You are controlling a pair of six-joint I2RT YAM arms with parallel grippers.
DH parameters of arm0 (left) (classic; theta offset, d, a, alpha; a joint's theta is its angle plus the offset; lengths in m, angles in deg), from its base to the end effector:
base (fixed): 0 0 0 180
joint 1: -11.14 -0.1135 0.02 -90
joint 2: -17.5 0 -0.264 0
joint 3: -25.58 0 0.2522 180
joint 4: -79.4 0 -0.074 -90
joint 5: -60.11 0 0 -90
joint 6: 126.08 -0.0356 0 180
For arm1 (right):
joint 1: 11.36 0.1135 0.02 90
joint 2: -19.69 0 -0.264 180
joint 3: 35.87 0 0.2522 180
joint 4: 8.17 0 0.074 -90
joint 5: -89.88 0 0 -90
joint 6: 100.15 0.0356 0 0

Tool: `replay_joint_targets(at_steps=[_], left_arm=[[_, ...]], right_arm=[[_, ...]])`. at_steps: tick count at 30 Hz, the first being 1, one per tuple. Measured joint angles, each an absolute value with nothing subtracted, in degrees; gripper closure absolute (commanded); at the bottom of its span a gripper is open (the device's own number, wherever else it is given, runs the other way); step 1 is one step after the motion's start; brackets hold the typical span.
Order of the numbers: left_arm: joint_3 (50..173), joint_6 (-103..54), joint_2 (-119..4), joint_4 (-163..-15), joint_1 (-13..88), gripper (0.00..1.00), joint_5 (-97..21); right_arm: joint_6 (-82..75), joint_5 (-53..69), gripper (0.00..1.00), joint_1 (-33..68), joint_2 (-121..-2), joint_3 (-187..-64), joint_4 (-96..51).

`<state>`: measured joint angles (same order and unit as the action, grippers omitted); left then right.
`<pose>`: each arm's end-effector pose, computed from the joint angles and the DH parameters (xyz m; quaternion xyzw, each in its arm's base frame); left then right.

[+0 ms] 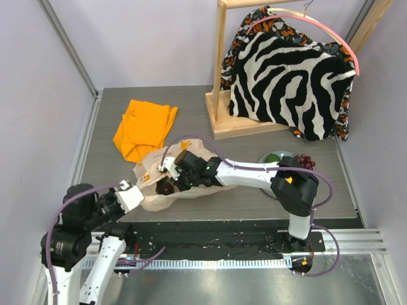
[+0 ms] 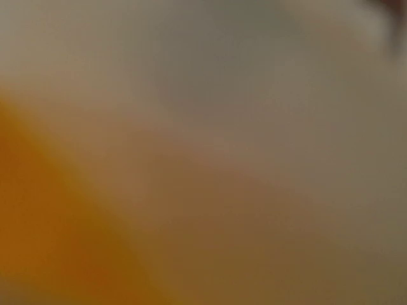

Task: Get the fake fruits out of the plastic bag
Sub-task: Take out the fake fruit from the plastic bag.

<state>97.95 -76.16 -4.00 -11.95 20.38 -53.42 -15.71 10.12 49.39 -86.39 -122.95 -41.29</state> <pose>0.0153 -0.0169 0.3406 0.4483 0.7615 -0.0619 0.4640 0.1892 0.3508 0.1990 -0.5395 0.7729 0.2246 0.2474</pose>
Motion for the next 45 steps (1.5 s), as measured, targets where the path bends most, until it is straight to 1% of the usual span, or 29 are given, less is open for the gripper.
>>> replay_joint_targets(at_steps=[1, 2, 5, 6, 8, 13, 14, 15, 16, 18, 19, 23, 29, 31, 32, 33, 35, 36, 40, 45], left_arm=[[97.7, -77.7, -3.2, -11.4, 20.4, 1.0, -53.3], [97.5, -79.5, -2.4, -10.8, 20.4, 1.0, -53.2], [96.9, -82.7, -1.3, -9.8, 20.4, 1.0, -53.2], [96.8, -83.3, -1.3, -9.7, 20.4, 1.0, -53.2], [96.4, -84.0, -1.4, -9.7, 20.4, 1.0, -53.0], [96.2, -85.1, -1.4, -9.6, 20.4, 1.0, -52.5], [96.2, -85.1, -1.4, -9.6, 20.4, 1.0, -52.5], [96.2, -85.1, -1.4, -9.6, 20.4, 1.0, -52.5], [96.2, -85.1, -1.4, -9.6, 20.4, 1.0, -52.4], [96.2, -84.8, -1.6, -9.4, 20.4, 1.0, -52.4], [96.2, -84.6, -1.8, -9.3, 20.4, 1.0, -52.4], [96.2, -83.3, -2.4, -9.3, 20.4, 1.0, -52.4], [96.2, -80.2, -2.6, -9.4, 20.4, 1.0, -52.1], [96.2, -79.0, -2.7, -9.7, 20.4, 1.0, -51.9], [96.2, -78.4, -2.9, -9.9, 20.4, 1.0, -51.9], [96.2, -77.9, -3.1, -10.1, 20.4, 1.0, -51.8], [96.2, -76.8, -3.6, -10.5, 20.4, 1.0, -51.7], [96.2, -76.5, -3.9, -10.7, 20.4, 1.0, -51.5], [96.2, -75.3, -4.0, -11.4, 20.4, 1.0, -51.3], [96.0, -74.8, -4.0, -13.5, 20.4, 1.0, -50.9]], right_arm=[[-15.5, 10.0, 0.98, 49.9, -86.5, -122.9, -41.1], [-15.1, 9.6, 0.83, 50.5, -86.7, -123.2, -40.7], [-13.6, 7.5, 0.62, 50.5, -88.1, -125.9, -40.3], [-13.0, 6.9, 0.52, 50.2, -89.1, -127.8, -40.2], [-12.1, 6.4, 0.49, 49.6, -91.3, -131.8, -39.3], [-10.0, 8.1, 0.49, 48.8, -95.7, -138.4, -37.3], [-9.6, 8.5, 0.47, 48.8, -96.6, -139.3, -37.1], [-9.1, 8.8, 0.45, 48.8, -97.5, -140.2, -36.9], [-8.6, 9.1, 0.36, 49.0, -98.6, -141.1, -36.7], [-7.9, 10.0, 0.31, 49.1, -100.7, -142.8, -36.4], [-7.8, 10.6, 0.25, 49.2, -101.7, -143.3, -36.3], [-8.2, 13.0, 0.19, 50.0, -104.0, -144.0, -36.7], [-9.5, 13.9, 0.16, 52.3, -104.2, -142.4, -37.3], [-10.4, 13.9, 0.24, 53.1, -104.2, -141.8, -37.6], [-11.2, 13.5, 0.29, 53.3, -104.3, -141.8, -38.0], [-11.7, 13.0, 0.37, 53.5, -104.4, -141.8, -38.0], [-12.6, 11.7, 0.45, 53.8, -104.4, -141.8, -37.8], [-12.7, 10.9, 0.51, 53.9, -104.4, -141.8, -37.6], [-13.3, 7.4, 0.61, 52.8, -104.4, -142.0, -36.9], [-14.8, 4.0, 0.67, 47.9, -102.9, -142.0, -36.4]])
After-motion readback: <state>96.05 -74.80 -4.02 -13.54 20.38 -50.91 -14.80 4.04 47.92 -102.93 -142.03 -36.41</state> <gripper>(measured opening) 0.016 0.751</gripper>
